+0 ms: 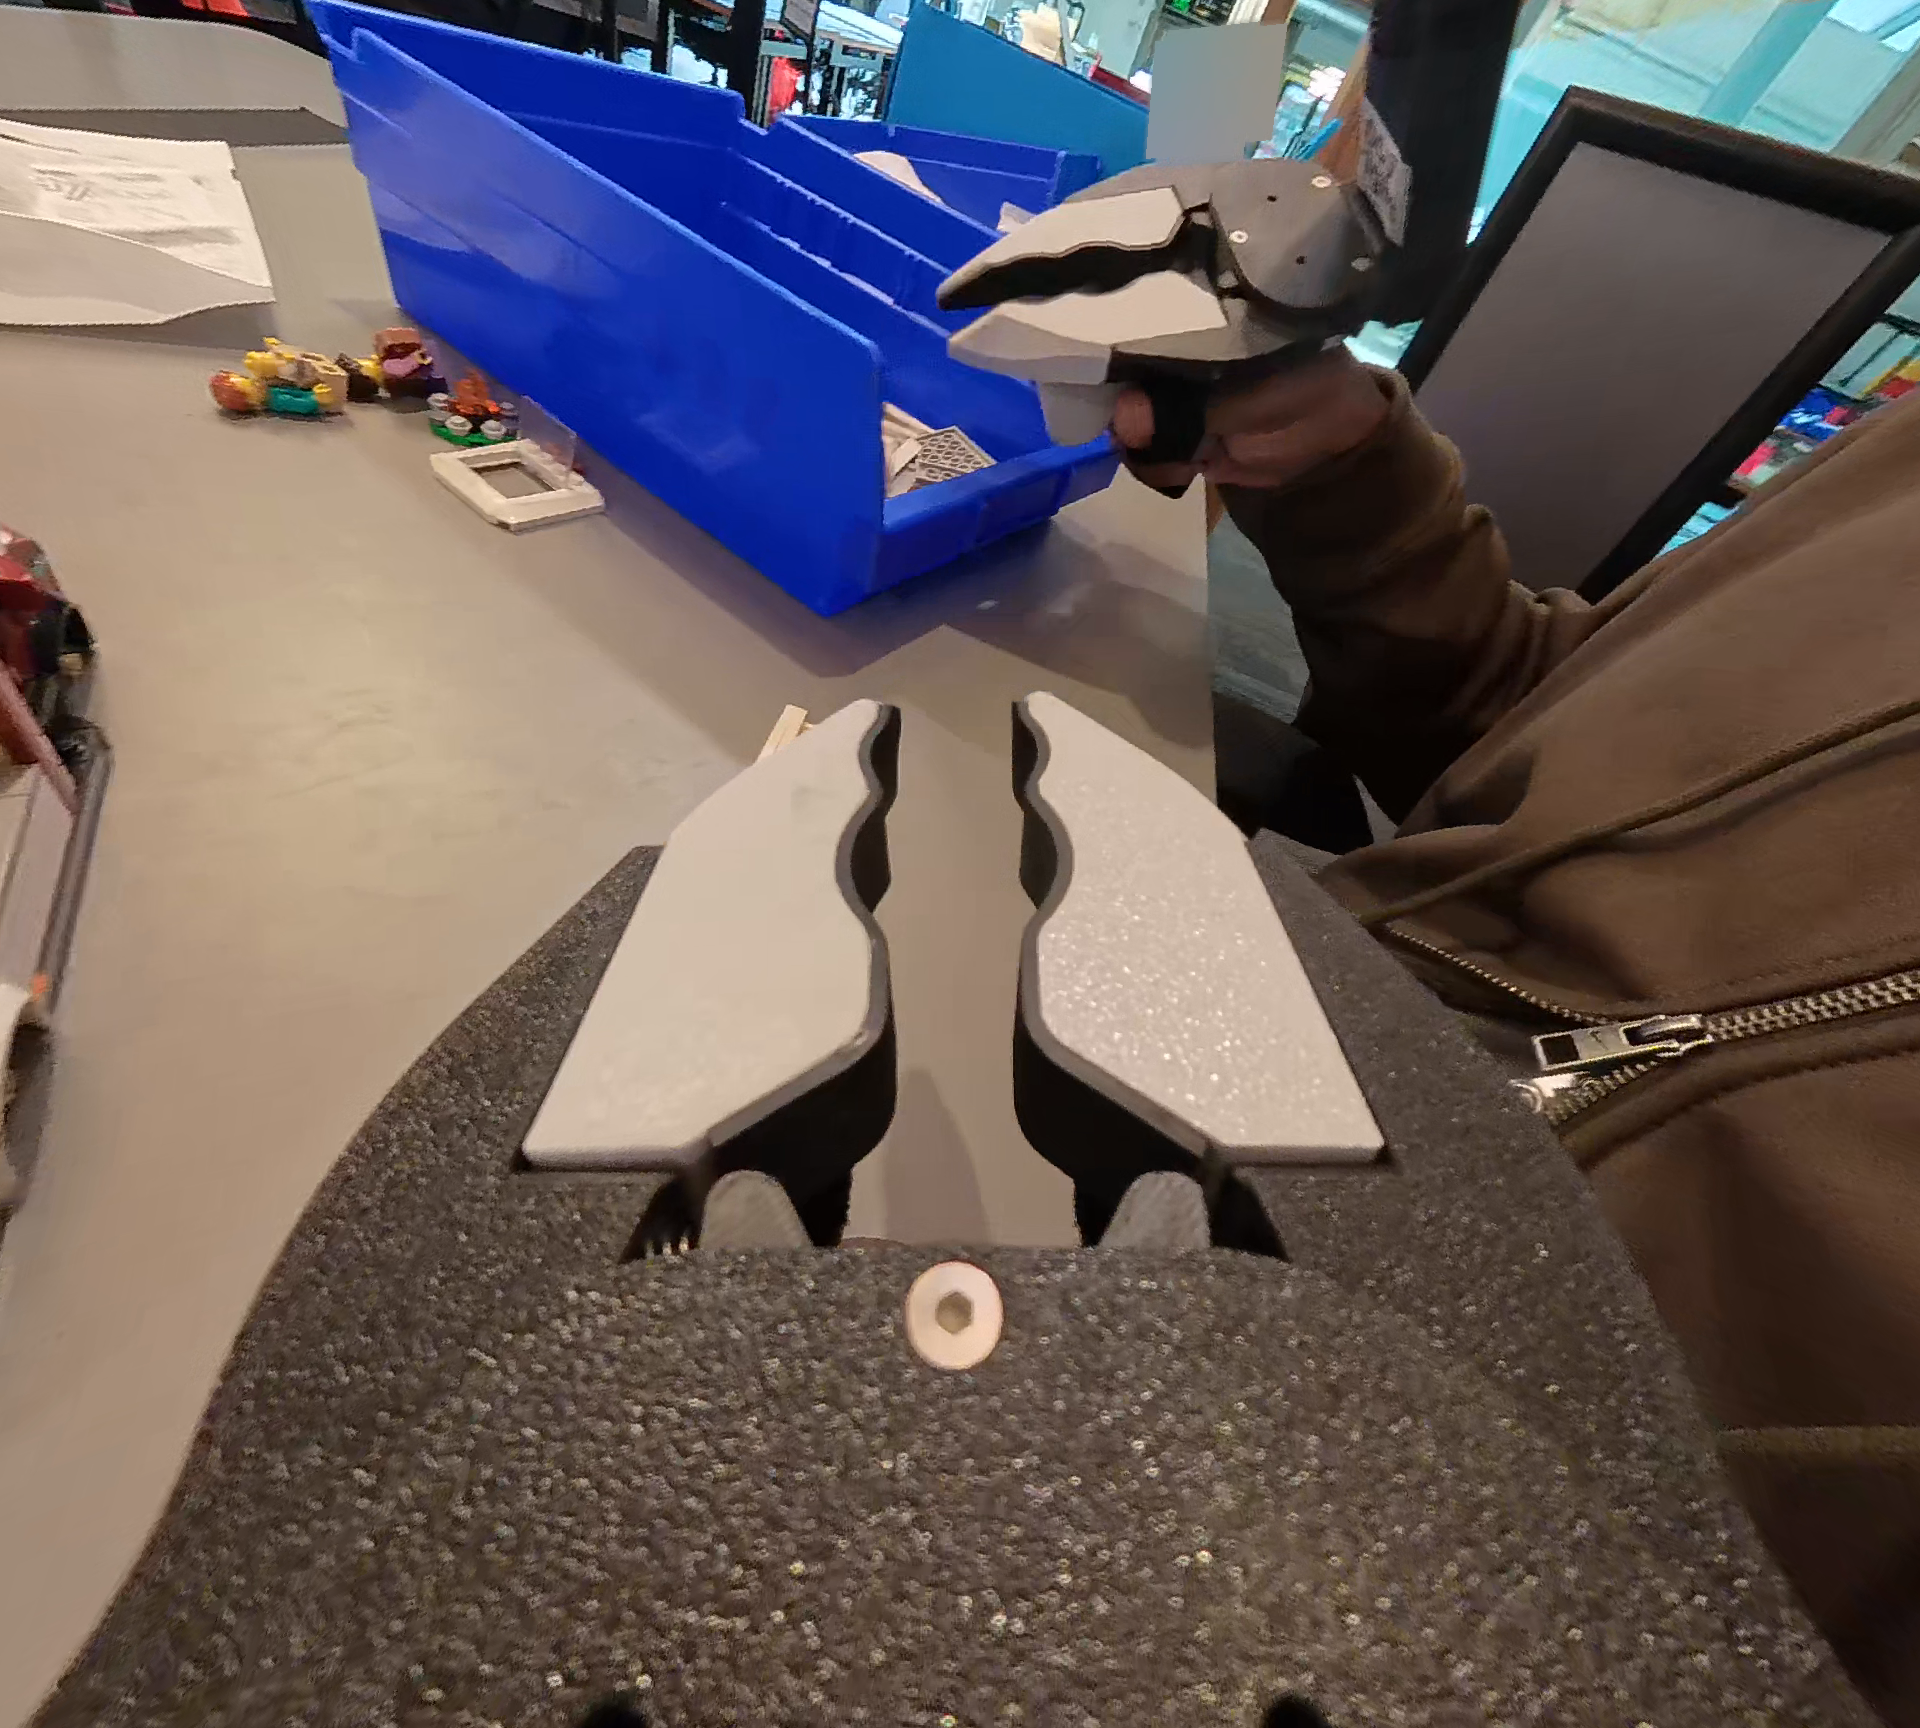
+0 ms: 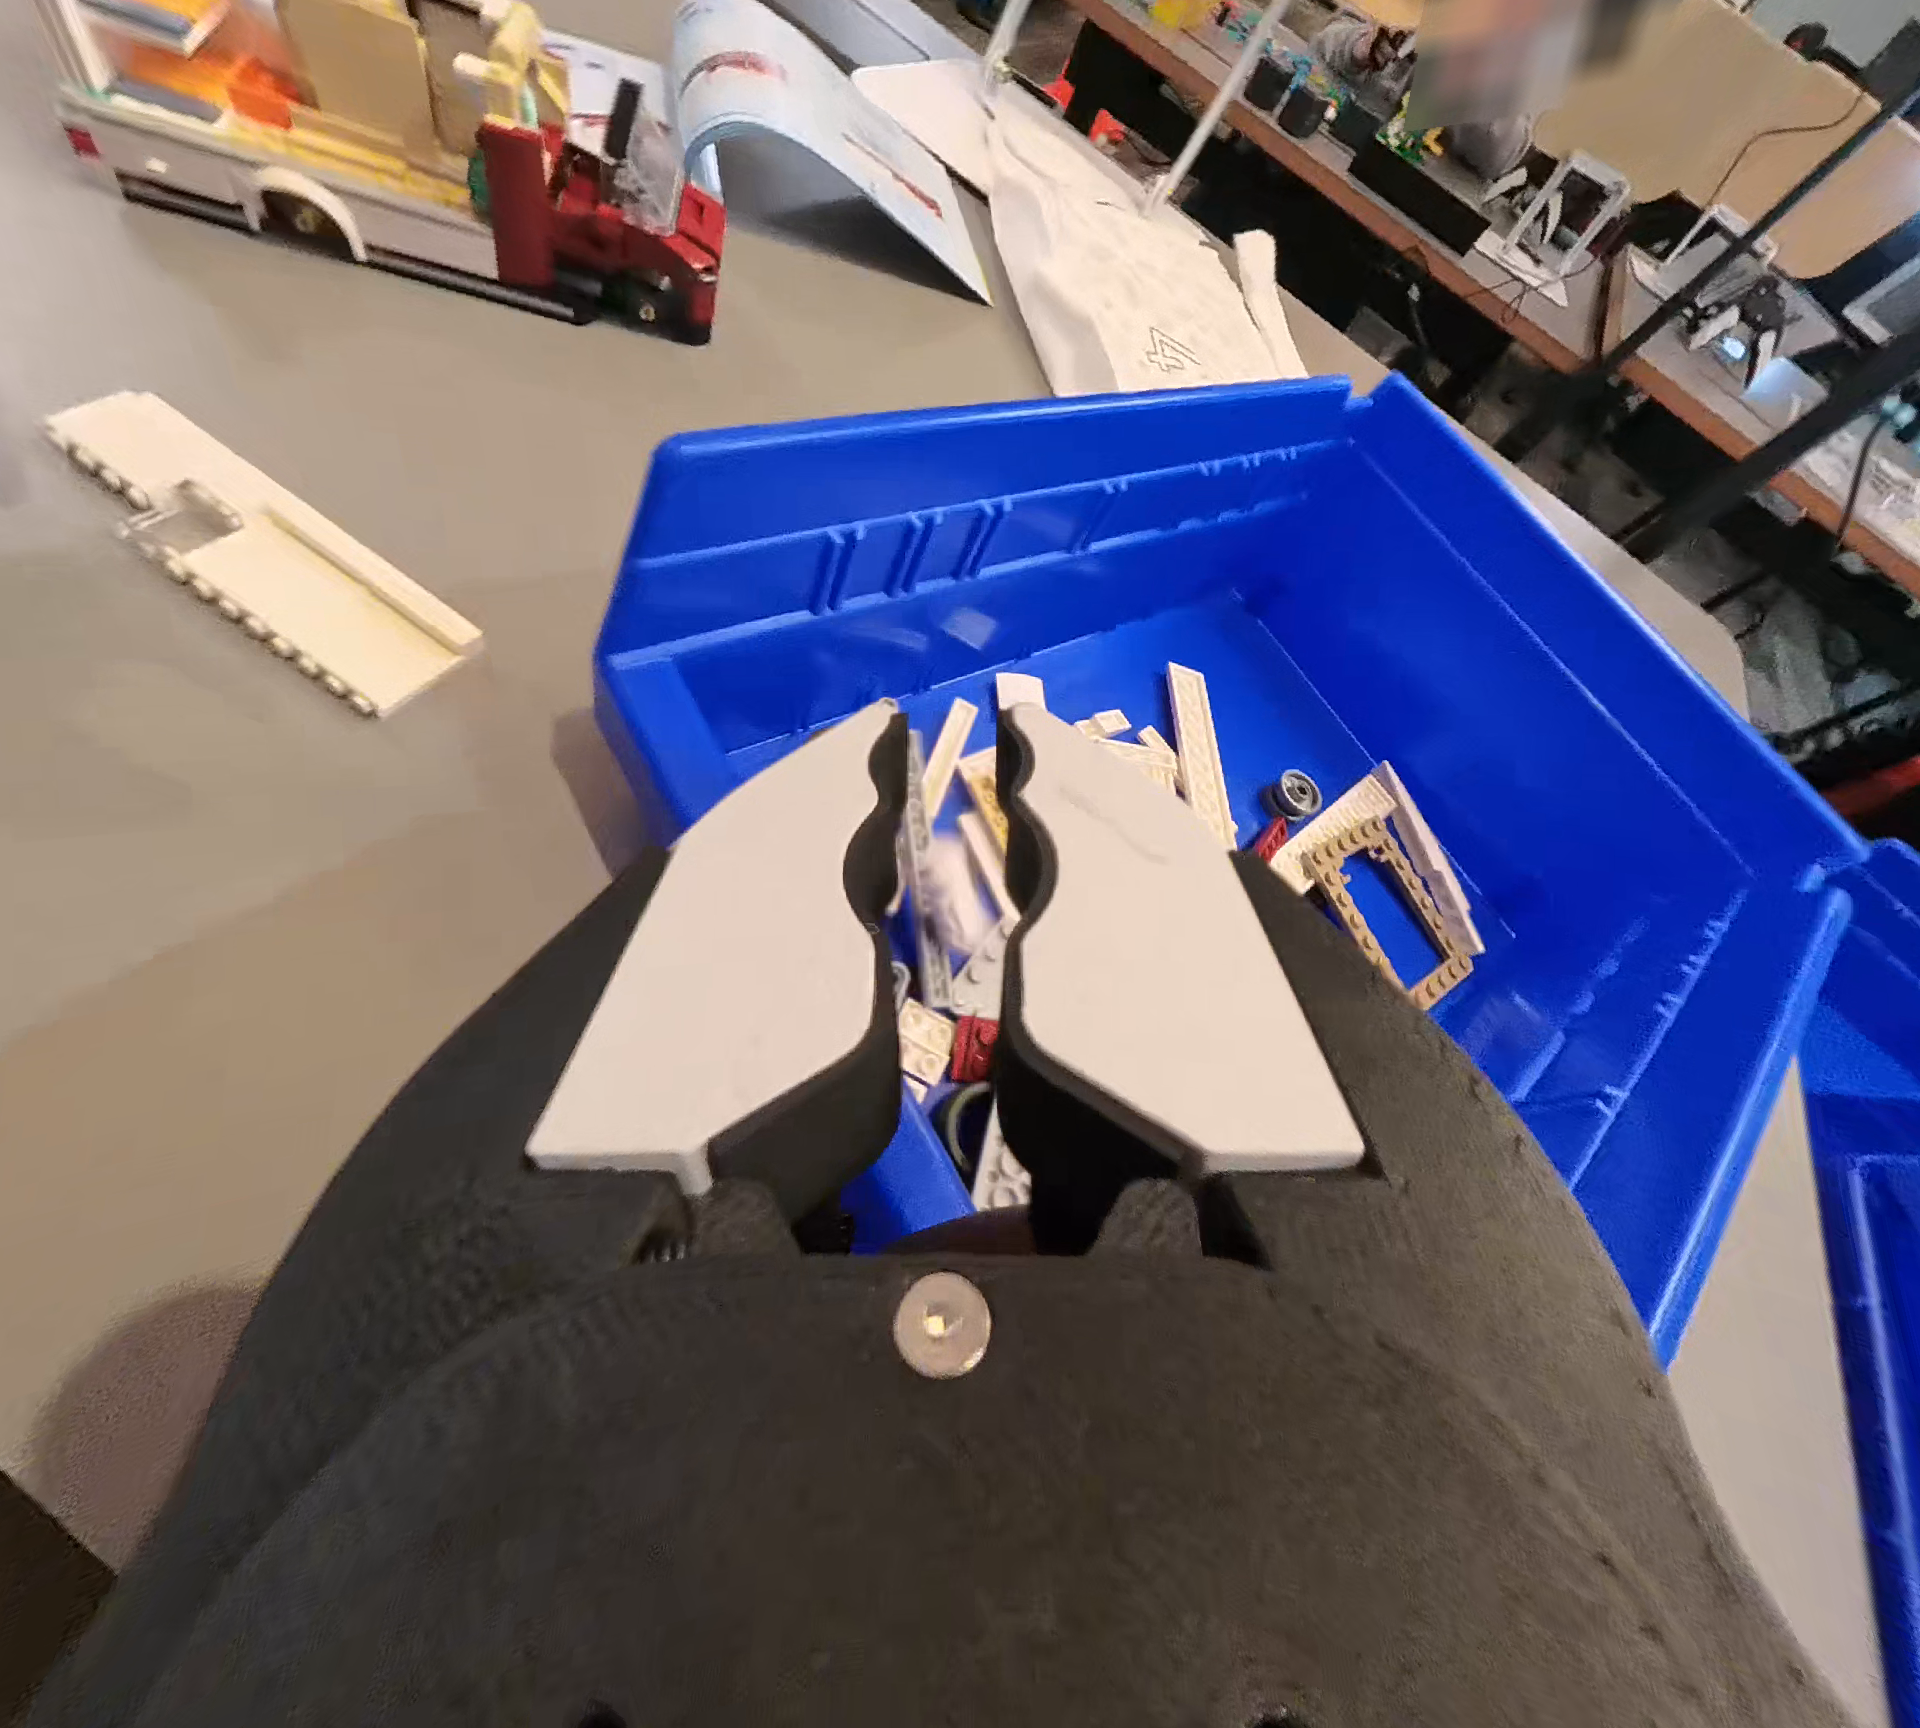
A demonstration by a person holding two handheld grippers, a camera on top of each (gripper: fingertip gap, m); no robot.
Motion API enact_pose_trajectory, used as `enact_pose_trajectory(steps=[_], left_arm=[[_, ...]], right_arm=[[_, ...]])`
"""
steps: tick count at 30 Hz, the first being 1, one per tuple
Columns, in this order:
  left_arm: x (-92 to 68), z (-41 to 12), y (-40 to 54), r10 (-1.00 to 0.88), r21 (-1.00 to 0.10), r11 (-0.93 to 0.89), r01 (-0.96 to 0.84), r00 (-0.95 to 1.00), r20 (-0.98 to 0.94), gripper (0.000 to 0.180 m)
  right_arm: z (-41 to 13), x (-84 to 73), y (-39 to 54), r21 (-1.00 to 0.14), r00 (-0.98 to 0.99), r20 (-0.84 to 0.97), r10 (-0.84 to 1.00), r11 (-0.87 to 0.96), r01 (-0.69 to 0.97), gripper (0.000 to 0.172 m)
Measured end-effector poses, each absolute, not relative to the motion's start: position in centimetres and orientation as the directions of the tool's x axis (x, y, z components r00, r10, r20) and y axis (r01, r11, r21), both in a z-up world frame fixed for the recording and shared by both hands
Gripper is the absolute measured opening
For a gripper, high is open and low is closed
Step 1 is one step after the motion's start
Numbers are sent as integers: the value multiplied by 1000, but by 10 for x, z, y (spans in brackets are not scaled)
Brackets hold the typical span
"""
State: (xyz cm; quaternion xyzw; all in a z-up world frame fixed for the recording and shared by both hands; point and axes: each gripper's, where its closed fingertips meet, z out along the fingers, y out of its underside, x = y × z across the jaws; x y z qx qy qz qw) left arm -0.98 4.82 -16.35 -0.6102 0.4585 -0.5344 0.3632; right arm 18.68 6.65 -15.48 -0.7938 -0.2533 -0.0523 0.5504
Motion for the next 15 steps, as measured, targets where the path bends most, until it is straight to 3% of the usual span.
enact_pose_trajectory(steps=[8,11,15], left_arm=[[-32,-172,73,-957,-936,-280,-212,138,255,21],[-38,-178,77,-961,-932,-257,-255,168,219,22],[-42,-182,76,-966,-930,-230,-287,179,184,23]], right_arm=[[-175,89,46,-724,587,475,656,-89,685,17],[-198,54,43,-683,497,414,763,-101,724,19],[-223,44,60,-560,458,441,772,-162,812,22]])
